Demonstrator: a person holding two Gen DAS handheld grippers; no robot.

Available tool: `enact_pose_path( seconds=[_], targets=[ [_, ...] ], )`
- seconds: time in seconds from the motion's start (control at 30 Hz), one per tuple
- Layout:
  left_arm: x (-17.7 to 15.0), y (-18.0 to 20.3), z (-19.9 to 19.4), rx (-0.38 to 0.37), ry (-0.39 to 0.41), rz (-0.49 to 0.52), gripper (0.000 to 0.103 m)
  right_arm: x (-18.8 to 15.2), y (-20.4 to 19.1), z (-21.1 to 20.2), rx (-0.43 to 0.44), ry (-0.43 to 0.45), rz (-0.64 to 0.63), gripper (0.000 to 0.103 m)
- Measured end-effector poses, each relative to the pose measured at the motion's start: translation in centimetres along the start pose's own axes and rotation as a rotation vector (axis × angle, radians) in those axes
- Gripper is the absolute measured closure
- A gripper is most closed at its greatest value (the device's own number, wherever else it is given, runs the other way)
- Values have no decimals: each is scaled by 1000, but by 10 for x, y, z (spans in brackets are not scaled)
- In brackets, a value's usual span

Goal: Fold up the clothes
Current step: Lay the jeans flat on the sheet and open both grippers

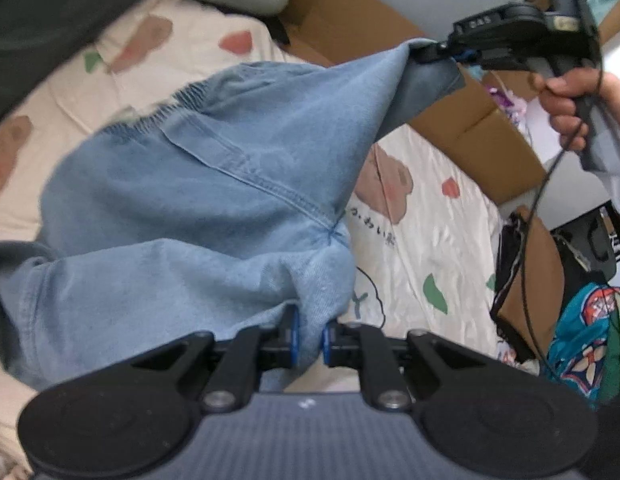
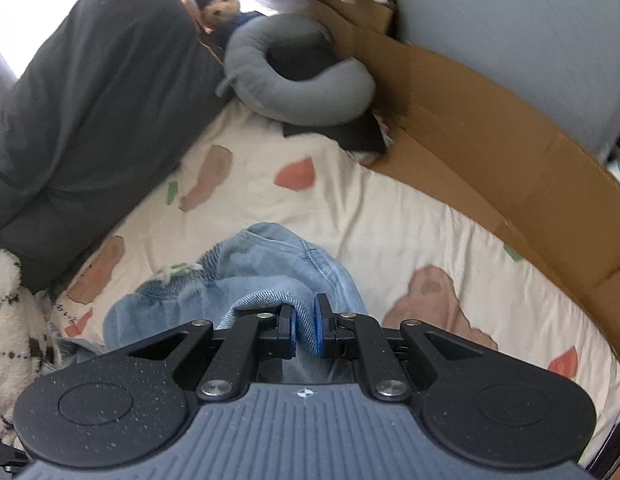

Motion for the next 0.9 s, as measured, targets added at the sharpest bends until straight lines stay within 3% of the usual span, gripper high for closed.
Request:
enact_pose_path(
  seconds=[0.2,0.27,0.3,0.37,0.5,0.63,0.9],
  targets=[
    [15,6,30,-26,-71,1,79,-34,38,25,-32,-52,77,91],
    [18,12,25,-70,-74,32,75,-47,53,31,-32,-75,113,89],
    [20,15,21,-96,-74,47,71,-55,60,33,-23,-85,134,89],
    [26,18,12,-111,-69,81,55,-69,70,35,-12,-97,170,89],
    [33,0,-9,-45,-26,97,50,-93,86,37,-16,-108,225,87],
    [39,-36,-21,43,6,45,50,-103,102,34,-18,-90,274,61],
    [58,-106,-38,208,117,-1,50,-114,120,40,-37,-85,275,60]
  ],
)
Point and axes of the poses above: each gripper's, at about its wrist camera, not at the fingertips, and z roughly the way its jaws point, y to its right, x to its top, the point moved 2 cm from there along z, roughly the way its jaws point, and after that the axes turned 7 degrees about -x, right-handed, at the moved point
